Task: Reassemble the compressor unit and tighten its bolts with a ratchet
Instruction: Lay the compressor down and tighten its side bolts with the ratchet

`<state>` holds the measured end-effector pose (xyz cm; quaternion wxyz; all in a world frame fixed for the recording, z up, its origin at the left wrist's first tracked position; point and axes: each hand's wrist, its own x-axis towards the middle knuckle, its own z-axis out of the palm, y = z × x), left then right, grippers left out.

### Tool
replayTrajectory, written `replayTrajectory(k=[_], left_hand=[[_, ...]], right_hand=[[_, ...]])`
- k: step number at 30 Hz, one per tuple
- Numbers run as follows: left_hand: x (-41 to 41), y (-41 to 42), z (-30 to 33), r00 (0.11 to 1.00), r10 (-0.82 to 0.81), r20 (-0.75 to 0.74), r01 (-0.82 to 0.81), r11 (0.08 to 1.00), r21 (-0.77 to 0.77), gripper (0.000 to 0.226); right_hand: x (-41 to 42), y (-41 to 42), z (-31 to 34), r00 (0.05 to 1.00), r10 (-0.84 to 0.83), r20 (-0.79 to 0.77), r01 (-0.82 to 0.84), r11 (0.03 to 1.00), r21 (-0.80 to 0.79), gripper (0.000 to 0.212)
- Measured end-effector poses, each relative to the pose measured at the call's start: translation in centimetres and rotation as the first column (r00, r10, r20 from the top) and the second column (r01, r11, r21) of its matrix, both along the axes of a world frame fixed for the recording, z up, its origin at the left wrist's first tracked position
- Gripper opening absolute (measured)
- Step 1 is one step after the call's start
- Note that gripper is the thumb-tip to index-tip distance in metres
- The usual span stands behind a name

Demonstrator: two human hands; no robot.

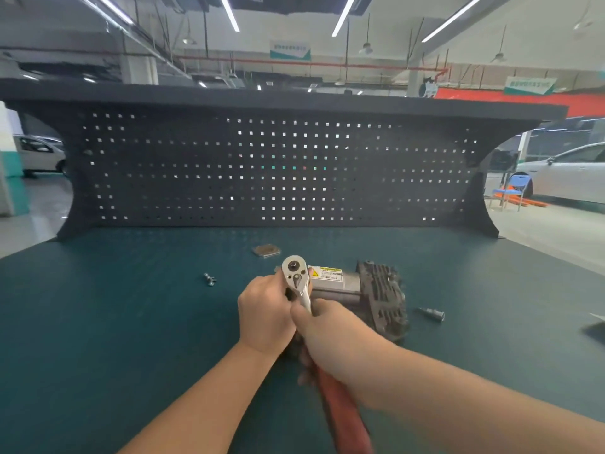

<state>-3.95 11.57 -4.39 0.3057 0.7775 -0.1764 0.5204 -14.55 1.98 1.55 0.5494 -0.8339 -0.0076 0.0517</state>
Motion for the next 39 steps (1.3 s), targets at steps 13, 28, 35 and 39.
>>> replayTrajectory(k=[13, 28, 35, 39], left_hand=[[-1.1, -0.3, 1.2, 0.999, 0.012, -0.033, -0.012, 1.000, -0.002, 0.025], [-1.1, 0.0, 1.2, 1.000, 0.014, -0.003, -0.013, 0.998, 0.069, 0.023], [0.6, 1.8, 0.8, 0.995, 0.074, -0.064, -0.055, 0.964, 0.262, 0.030], [2.5, 3.6, 1.4, 0.935, 0.202, -0.293, -0.113, 0.949, 0.296, 0.039]], right_hand=[[1.6, -2.9, 5.9, 0.924, 0.081, -0.373, -0.072, 0.997, 0.038, 0.035], [-0.4, -1.6, 3.2, 0.940, -0.042, 0.340, 0.069, 0.995, -0.067, 0.034], [6.4, -10.9, 4.0, 0.805, -0.373, 0.461, 0.408, 0.913, 0.025, 0.030], [11.7, -17.1, 1.3, 0.797, -0.556, 0.237, 0.564, 0.825, 0.037, 0.016]])
